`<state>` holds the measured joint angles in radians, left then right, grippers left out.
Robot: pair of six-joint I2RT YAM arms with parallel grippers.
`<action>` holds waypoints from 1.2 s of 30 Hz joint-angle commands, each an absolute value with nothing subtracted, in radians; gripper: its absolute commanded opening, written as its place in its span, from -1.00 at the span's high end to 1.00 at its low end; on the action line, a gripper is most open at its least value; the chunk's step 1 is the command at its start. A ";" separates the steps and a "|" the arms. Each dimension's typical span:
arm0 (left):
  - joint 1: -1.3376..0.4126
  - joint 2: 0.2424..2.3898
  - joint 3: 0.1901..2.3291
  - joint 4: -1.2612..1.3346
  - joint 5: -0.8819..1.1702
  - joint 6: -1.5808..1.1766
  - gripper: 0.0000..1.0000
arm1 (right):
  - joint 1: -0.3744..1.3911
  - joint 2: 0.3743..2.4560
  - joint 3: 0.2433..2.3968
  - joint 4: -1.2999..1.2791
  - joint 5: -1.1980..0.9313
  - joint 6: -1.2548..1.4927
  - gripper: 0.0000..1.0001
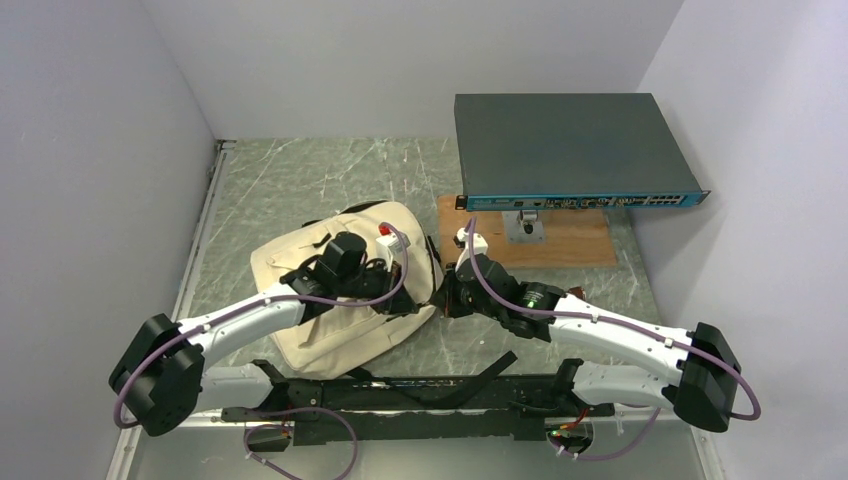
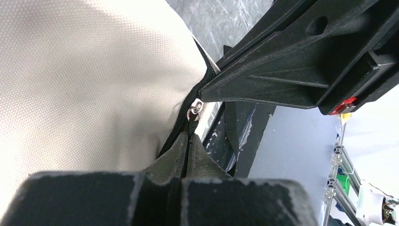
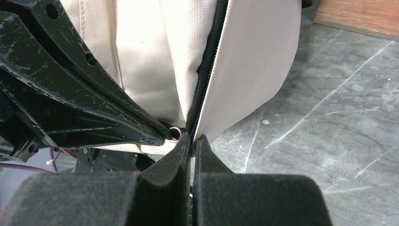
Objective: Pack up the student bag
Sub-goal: Zip the student bag at the center of the board, then reset both arms
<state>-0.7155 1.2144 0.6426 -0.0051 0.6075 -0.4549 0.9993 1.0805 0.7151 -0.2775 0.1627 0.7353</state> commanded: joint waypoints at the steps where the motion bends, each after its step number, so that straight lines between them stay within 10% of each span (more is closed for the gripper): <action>1: -0.698 1.178 0.629 -0.129 0.546 -0.446 1.00 | 0.994 1.082 0.747 -0.293 0.263 0.718 1.00; 11: -0.698 0.997 0.511 -0.260 0.428 -0.528 1.00 | 0.993 1.100 0.733 -0.332 0.554 0.751 1.00; 22: -0.699 0.751 0.479 -0.467 0.329 -0.606 1.00 | 0.992 1.057 0.711 -0.245 0.408 0.605 1.00; 25: -0.699 0.742 0.543 -0.472 0.358 -0.606 0.07 | 0.995 1.023 0.761 -0.313 0.328 0.546 0.34; 28: -0.699 0.687 0.647 -0.469 0.338 -0.585 -0.31 | 0.997 0.959 0.837 -0.418 0.324 0.496 -0.16; 36: -0.699 0.570 1.008 -0.504 0.205 -0.382 -0.52 | 0.997 0.799 1.108 -0.537 0.257 0.313 -0.71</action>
<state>-0.7033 0.6277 0.8402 -0.5121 0.2947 -0.5106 0.9981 0.8532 0.9497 -0.4789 0.2584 0.4374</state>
